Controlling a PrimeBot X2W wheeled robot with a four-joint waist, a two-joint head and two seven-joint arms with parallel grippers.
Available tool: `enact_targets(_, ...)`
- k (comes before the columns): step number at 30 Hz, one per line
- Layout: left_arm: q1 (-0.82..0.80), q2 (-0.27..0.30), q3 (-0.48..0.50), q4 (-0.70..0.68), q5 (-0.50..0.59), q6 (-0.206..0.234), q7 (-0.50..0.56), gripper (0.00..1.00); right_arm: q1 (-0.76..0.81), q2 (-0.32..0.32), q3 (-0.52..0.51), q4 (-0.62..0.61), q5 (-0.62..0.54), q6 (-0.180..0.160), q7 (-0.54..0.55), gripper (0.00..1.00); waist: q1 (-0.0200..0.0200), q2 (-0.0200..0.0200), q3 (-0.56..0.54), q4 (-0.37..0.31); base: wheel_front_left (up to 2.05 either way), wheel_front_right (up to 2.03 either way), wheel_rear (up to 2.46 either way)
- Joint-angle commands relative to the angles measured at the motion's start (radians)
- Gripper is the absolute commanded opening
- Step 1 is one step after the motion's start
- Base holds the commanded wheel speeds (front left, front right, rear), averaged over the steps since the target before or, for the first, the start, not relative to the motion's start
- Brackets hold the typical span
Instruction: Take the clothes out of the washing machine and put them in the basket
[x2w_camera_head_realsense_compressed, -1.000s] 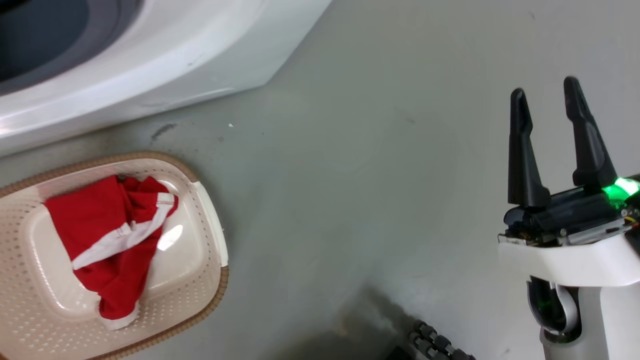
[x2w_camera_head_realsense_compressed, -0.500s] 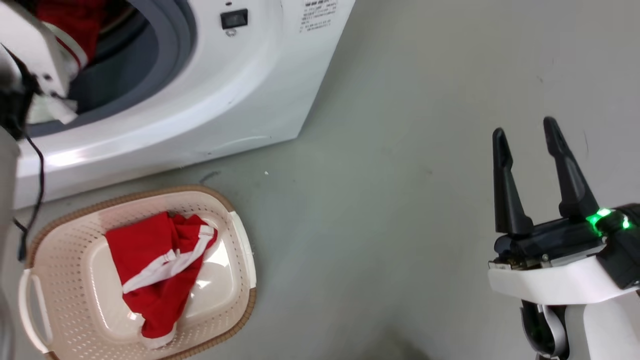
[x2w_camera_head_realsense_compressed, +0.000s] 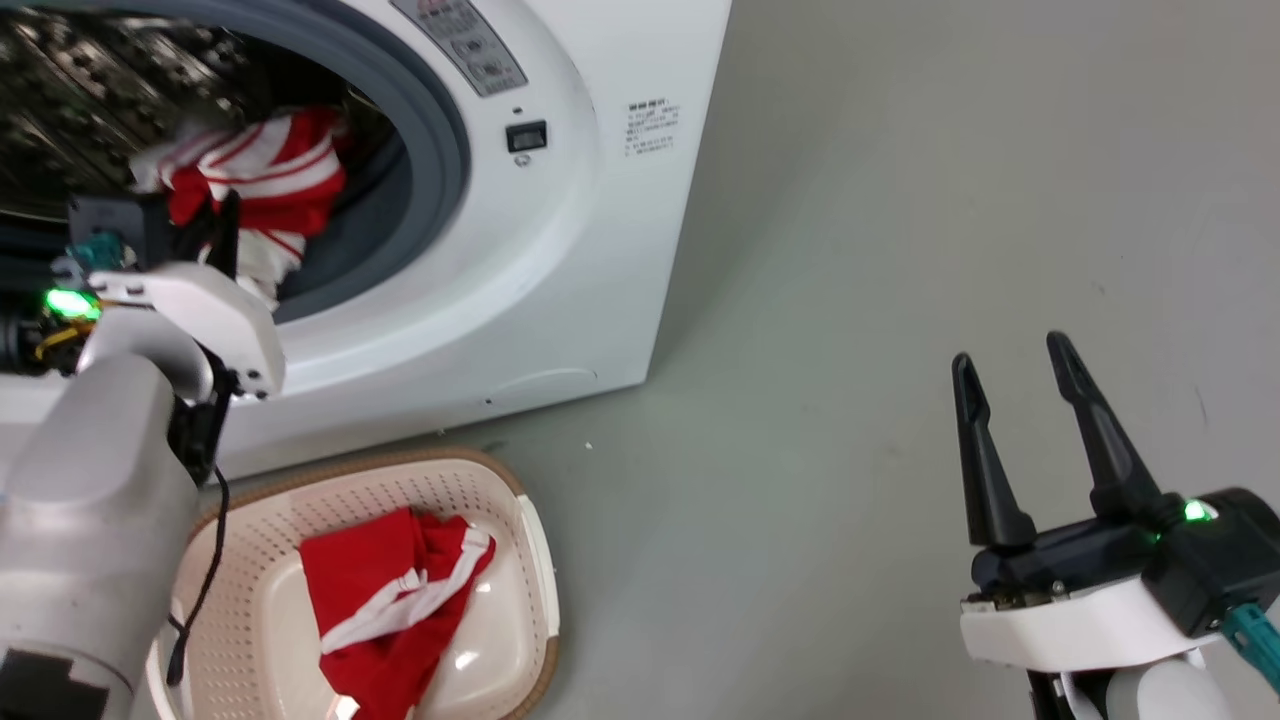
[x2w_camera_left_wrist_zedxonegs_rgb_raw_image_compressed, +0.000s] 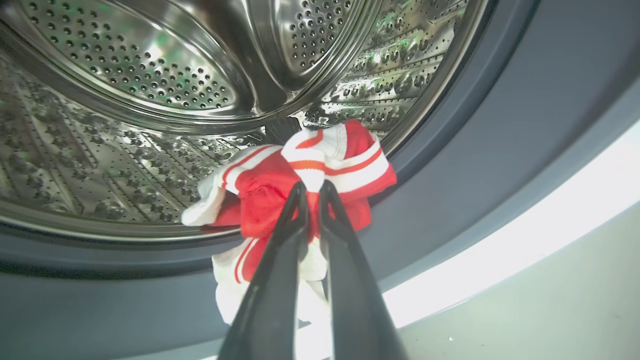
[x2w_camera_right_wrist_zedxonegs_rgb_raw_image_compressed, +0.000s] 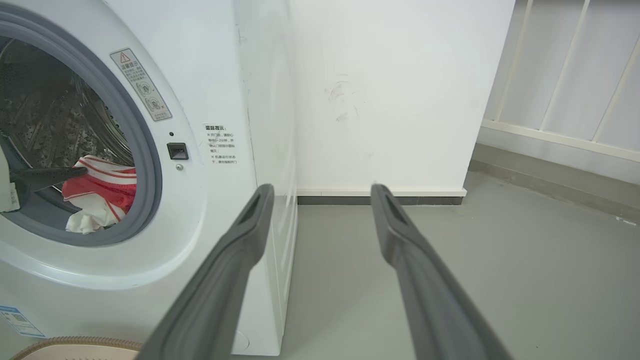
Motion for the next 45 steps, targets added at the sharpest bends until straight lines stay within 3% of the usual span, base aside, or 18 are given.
enact_targets(1, 0.029, -0.004, 0.005, -0.019, -0.001, 0.011, -0.009, 0.00, 0.017, -0.001, -0.002, 0.003, -0.007, -0.001, -0.002, 1.00, 0.0002, -0.0001, -0.046, 0.022, 0.00, 0.00, 0.00)
enact_targets(16, 0.446, -0.014, 0.052, -0.425, 0.006, 0.140, -0.021, 0.00, 0.145, 0.000, 0.004, 0.027, -0.047, -0.001, -0.002, 1.00, 0.0002, -0.0001, -0.234, 0.070, 0.00, 0.00, 0.00)
enact_targets(30, 0.765, 0.001, 0.001, -0.739, -0.013, 0.241, 0.042, 0.00, 0.191, 0.000, 0.002, 0.031, -0.060, -0.001, -0.002, 1.00, 0.0002, -0.0001, -0.294, 0.099, 0.00, 0.00, 0.00)
enact_targets(39, 0.805, -0.019, -0.018, -0.679, -0.043, 0.223, 0.050, 0.00, 0.144, 0.000, 0.014, 0.019, -0.062, -0.001, -0.002, 1.00, 0.0002, -0.0001, -0.233, 0.072, 0.00, 0.00, 0.00)
enact_targets(45, 0.756, -0.051, -0.017, -0.524, -0.074, 0.168, 0.033, 0.00, 0.092, 0.000, 0.022, 0.010, -0.058, -0.001, -0.002, 1.00, 0.0002, -0.0001, -0.149, 0.033, 0.00, 0.00, 0.00)
